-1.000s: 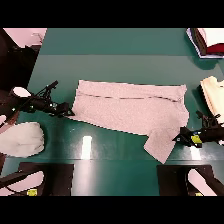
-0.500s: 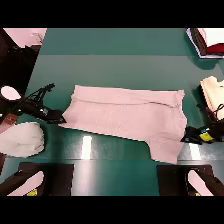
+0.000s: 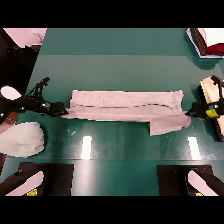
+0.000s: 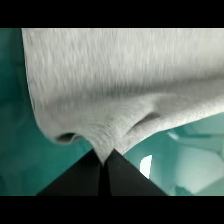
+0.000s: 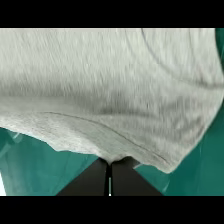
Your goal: Fold the shirts.
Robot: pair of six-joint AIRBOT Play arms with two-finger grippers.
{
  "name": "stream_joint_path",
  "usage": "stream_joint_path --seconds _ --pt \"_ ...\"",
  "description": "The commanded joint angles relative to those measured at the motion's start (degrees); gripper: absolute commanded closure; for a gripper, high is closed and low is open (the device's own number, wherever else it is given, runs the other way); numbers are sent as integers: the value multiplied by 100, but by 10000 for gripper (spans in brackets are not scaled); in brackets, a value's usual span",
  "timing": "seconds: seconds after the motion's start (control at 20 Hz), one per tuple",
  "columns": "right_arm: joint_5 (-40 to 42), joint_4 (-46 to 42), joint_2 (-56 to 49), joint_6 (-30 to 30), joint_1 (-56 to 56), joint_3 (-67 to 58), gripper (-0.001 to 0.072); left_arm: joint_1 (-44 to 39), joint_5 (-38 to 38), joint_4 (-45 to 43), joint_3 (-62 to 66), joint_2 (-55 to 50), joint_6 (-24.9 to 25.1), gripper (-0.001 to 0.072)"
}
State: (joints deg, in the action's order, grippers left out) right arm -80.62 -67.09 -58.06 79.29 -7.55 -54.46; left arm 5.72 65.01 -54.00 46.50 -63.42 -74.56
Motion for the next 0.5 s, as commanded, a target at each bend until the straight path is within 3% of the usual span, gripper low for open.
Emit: stream_joint_path --seconds 0.0,0.45 --pt "551 105 -852 -90 308 -723 698 2 -911 557 131 -601 -37 686" --pt "612 162 -2695 -59 505 -2288 696 2 -1314 656 1574 -2070 -39 685"
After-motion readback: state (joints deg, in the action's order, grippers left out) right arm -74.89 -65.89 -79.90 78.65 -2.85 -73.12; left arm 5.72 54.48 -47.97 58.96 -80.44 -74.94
